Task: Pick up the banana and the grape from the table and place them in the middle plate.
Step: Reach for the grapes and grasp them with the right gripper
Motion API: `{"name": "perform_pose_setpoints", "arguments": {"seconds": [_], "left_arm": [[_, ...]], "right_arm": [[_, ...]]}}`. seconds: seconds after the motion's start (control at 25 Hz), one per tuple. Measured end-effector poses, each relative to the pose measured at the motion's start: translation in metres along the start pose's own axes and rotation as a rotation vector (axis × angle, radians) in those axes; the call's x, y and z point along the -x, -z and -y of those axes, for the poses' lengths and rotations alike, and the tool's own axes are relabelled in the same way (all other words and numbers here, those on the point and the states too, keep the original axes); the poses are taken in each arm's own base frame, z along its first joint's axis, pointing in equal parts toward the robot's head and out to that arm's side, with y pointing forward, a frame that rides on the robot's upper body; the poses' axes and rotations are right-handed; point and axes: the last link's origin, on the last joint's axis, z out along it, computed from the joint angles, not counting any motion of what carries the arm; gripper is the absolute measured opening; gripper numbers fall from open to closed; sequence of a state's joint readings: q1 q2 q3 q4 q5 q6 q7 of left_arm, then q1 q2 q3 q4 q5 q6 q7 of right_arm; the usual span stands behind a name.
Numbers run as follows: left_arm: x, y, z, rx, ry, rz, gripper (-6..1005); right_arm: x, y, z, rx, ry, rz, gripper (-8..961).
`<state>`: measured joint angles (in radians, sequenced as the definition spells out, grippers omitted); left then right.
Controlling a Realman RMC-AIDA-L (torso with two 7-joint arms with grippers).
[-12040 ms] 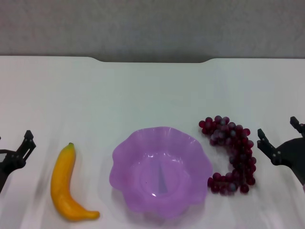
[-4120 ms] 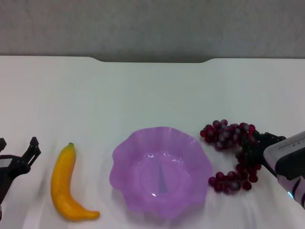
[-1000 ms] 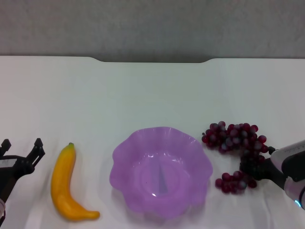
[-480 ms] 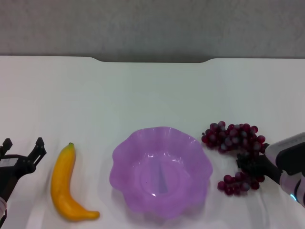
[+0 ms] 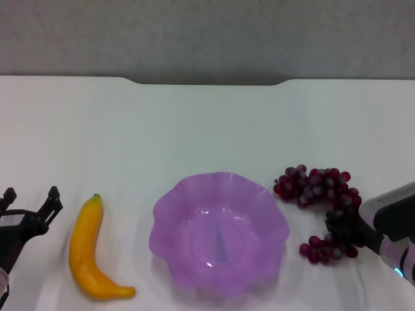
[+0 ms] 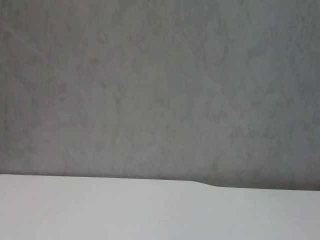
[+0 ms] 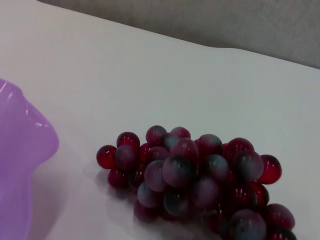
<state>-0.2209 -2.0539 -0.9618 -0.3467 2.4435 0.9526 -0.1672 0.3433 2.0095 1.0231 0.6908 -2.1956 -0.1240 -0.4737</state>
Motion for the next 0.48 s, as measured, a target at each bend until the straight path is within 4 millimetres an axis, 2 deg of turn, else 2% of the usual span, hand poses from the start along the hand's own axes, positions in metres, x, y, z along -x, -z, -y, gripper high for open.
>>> {"name": "perform_pose_setpoints", "arguments": {"seconds": [0.16, 0.48], "left_arm": [[0.0001, 0.0001, -0.0002, 0.000, 0.001, 0.000, 895], [0.0008, 0.0007, 0.0008, -0.002, -0.001, 0.003, 896]], "right_arm": [[0.0003, 0.0005, -0.0002, -0.001, -0.004, 0.004, 618], [0.0008, 0.0013, 0.0009, -0.011, -0.007, 0.020, 538]]}}
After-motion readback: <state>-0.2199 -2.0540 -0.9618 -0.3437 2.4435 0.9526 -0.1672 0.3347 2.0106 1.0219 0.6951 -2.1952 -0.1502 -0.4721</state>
